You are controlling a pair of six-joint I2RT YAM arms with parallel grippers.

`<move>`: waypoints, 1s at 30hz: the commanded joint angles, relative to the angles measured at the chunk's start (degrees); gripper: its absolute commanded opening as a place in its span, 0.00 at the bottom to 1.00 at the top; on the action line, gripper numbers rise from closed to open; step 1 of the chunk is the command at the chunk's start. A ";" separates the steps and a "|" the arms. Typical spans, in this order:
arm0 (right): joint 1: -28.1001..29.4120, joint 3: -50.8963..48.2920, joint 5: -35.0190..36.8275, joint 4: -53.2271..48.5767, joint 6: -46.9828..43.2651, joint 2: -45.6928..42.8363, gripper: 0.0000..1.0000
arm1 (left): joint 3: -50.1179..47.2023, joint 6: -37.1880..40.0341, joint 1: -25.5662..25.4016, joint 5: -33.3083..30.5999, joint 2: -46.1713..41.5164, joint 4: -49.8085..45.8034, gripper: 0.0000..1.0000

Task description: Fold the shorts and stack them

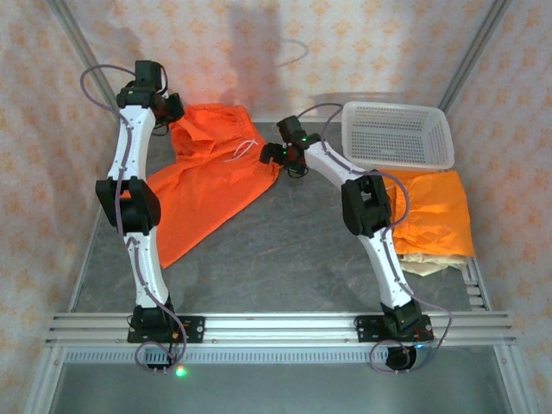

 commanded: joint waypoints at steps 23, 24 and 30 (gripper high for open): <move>-0.42 13.84 -2.71 -3.12 6.31 10.16 0.22 | 0.17 2.90 0.75 -2.46 0.93 -1.86 0.00; -0.42 13.84 -2.23 -3.86 5.76 9.68 0.18 | 0.23 2.75 0.81 -2.49 0.90 -1.86 0.00; -0.43 1.54 5.94 -5.33 0.99 -1.41 0.03 | 0.29 0.02 2.64 -0.74 0.60 -1.14 0.00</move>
